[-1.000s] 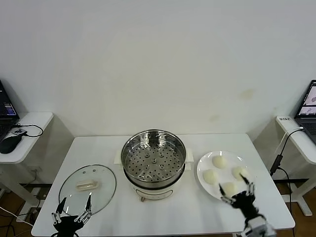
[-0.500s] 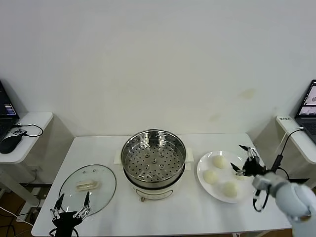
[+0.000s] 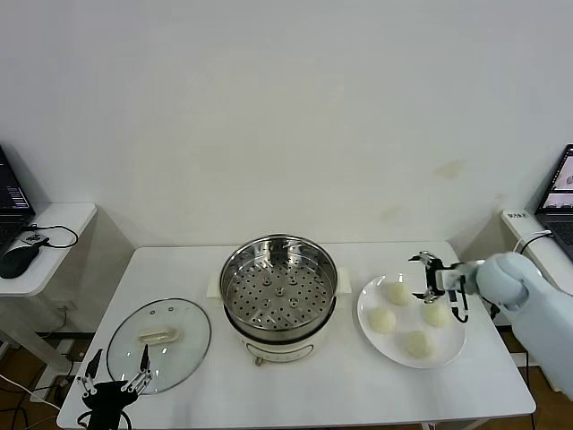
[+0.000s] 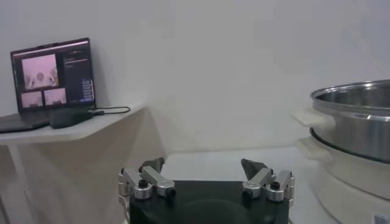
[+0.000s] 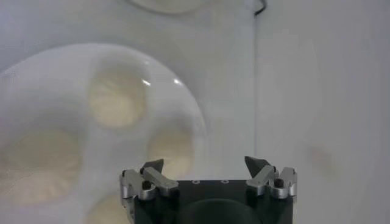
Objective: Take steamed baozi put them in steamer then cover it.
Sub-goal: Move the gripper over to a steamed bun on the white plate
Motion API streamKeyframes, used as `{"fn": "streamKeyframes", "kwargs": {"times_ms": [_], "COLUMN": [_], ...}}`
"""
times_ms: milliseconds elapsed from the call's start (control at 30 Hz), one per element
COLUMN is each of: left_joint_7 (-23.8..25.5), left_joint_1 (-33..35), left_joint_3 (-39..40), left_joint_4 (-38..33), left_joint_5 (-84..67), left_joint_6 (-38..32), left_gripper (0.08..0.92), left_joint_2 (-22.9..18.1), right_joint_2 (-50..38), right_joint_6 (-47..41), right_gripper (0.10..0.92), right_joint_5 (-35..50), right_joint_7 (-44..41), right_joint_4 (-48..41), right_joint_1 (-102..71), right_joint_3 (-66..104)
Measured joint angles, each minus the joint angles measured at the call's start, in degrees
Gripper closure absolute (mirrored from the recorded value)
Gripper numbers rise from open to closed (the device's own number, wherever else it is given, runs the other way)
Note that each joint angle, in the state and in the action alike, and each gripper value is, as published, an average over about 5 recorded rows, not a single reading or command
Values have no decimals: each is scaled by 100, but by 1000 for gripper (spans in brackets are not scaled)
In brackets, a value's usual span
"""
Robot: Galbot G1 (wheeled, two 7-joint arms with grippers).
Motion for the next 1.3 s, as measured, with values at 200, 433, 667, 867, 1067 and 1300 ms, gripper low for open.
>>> {"fn": "streamKeyframes", "kwargs": {"times_ms": [200, 433, 667, 867, 1067, 1300], "left_joint_7": [-2, 1, 0, 0, -1, -10], "left_joint_1": [-21, -20, -22, -42, -66, -72], "left_joint_3": [-38, -82, -125, -168, -174, -170], "left_joint_4": [29, 46, 63, 108, 136, 171], "left_joint_5": [4, 7, -4, -6, -7, -7], "left_joint_6": [4, 9, -2, -20, -21, -48], "left_gripper": [177, 177, 177, 177, 177, 177], "left_joint_2": [9, 41, 46, 55, 53, 46], "right_joint_2": [221, 512, 796, 1008, 1158, 1283], "right_joint_6": [-49, -100, -140, -157, -166, -169], "right_gripper": [203, 203, 202, 209, 261, 316], "right_joint_5": [91, 111, 99, 61, 25, 4], "right_joint_7": [-166, -259, -271, -289, -302, -311], "right_joint_4": [-501, -943, -1335, -1636, -1863, -2040], "right_joint_1": [560, 861, 1053, 1148, 1201, 1234], "right_joint_3": [-834, -1375, -1608, -1745, -1830, -1856]}}
